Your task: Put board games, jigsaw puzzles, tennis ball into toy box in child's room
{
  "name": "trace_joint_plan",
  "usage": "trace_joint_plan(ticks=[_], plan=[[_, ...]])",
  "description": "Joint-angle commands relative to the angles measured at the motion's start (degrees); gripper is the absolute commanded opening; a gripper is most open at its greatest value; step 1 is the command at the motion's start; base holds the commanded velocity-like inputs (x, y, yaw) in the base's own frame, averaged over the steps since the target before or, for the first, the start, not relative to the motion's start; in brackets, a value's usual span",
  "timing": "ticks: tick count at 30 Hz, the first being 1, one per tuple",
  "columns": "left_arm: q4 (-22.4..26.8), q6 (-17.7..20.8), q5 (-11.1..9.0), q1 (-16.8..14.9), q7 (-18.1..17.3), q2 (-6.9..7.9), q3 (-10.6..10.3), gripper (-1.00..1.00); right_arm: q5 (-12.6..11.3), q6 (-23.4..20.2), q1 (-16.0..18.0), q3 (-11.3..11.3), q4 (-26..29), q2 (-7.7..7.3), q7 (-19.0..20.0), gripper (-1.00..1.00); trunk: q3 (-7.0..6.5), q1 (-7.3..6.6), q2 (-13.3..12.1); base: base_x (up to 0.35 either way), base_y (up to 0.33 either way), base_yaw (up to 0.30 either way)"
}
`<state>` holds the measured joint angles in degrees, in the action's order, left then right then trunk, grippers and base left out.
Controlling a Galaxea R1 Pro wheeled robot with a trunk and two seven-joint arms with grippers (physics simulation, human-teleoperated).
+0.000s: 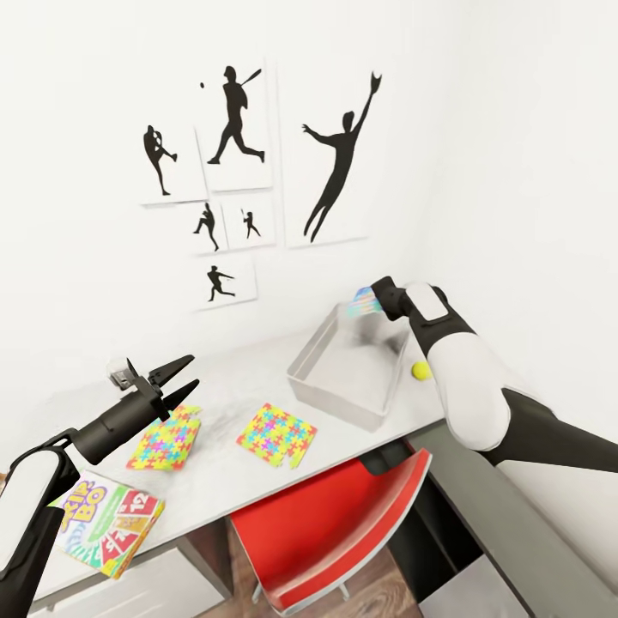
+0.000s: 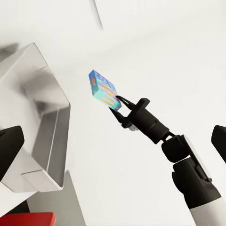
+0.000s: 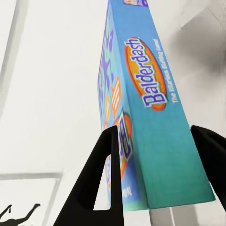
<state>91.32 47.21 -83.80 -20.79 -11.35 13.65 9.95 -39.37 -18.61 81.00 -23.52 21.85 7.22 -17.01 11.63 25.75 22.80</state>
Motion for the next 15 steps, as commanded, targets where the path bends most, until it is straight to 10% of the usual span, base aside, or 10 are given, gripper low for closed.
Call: trace_joint_plan(ticks=[1, 15], plan=[[0.0, 0.27, 0.12, -0.04, -0.21, 0.0, 0.07, 1.0, -0.46, -0.14, 0.04, -0.13, 0.14, 0.04, -0.39, -1.0, 0.12, 0.03, 0.12, 0.006, 0.004, -0.142], [0.0, 0.17, 0.13, -0.04, -0.28, -0.03, 0.07, 1.0, -0.52, -0.3, -0.11, -0.13, 0.69, -0.9, -0.42, -1.0, 0.23, 0.03, 0.12, 0.002, 0.001, -0.138]])
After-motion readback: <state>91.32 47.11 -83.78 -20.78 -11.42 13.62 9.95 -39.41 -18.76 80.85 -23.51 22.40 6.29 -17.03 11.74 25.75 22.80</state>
